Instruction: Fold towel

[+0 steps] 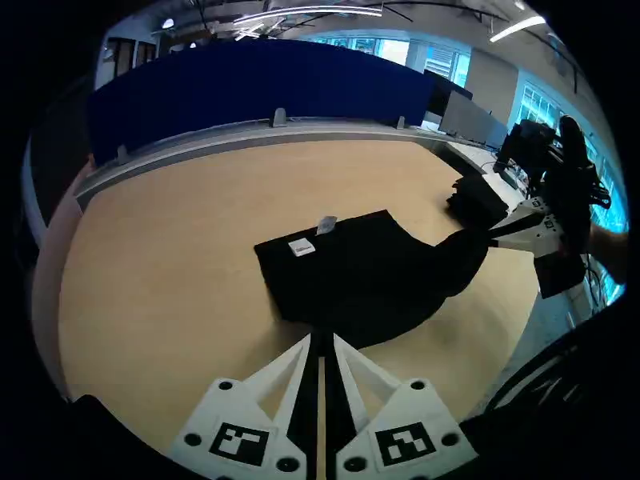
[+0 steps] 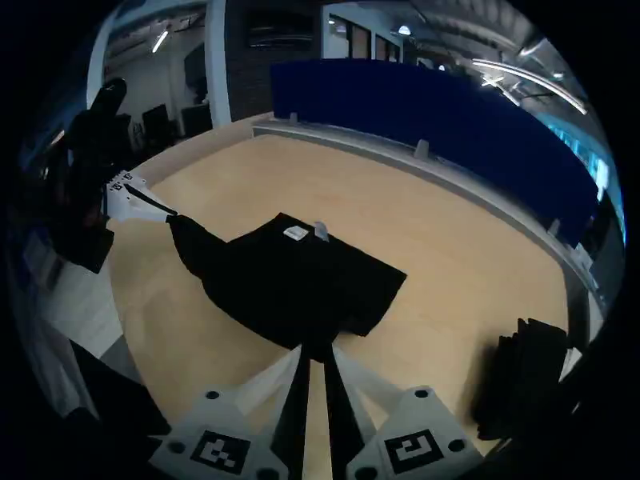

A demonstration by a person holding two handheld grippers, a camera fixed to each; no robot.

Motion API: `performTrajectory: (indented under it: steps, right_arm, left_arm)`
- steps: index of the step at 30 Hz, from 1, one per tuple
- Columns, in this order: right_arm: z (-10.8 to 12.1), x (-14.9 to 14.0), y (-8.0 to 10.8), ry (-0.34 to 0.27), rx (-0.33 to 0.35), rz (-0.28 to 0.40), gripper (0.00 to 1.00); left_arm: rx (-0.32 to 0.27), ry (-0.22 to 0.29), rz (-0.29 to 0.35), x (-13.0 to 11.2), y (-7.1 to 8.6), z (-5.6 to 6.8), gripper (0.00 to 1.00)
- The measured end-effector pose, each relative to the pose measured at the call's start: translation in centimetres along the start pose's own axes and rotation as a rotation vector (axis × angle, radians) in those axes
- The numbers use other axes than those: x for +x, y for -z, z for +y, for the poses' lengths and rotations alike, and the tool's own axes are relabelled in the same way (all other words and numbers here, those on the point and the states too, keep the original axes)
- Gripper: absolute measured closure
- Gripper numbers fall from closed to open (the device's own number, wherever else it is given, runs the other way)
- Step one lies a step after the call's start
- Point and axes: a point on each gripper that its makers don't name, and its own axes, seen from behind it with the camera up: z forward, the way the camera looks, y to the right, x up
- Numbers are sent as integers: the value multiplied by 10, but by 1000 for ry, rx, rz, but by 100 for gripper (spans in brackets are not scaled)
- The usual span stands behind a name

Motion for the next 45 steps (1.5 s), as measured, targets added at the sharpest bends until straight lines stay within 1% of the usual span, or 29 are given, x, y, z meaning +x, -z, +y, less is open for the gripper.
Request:
performTrajectory:
  steps: [5, 9, 13, 21, 26, 29, 33, 45]
  right_arm:
    - [11, 8, -7, -1, -12, -7, 88]
    - [24, 18, -17, 2, -28, -10, 88]
    - [38, 25, -31, -4, -41, -16, 88]
    - [64, 34, -64, -41, -63, -27, 88]
    - [73, 31, -81, -67, -64, -44, 89]
    - [75, 28, -88, -76, -64, -52, 88]
    - [78, 22, -97, -86, -68, -61, 88]
    - [87, 10, -125, -125, -79, -78, 88]
  left_arm:
    - [24, 14, 6, 14, -9, -10, 95]
    - [39, 21, 12, 29, -20, -18, 95]
    - [48, 33, 12, 43, -34, -27, 95]
    - [57, 59, 11, 63, -65, -44, 95]
    - [69, 46, -7, 62, -86, -53, 95]
    - [69, 41, -15, 59, -96, -54, 95]
    - [67, 45, -24, 55, -105, -55, 95]
    - [72, 57, -26, 44, -134, -65, 95]
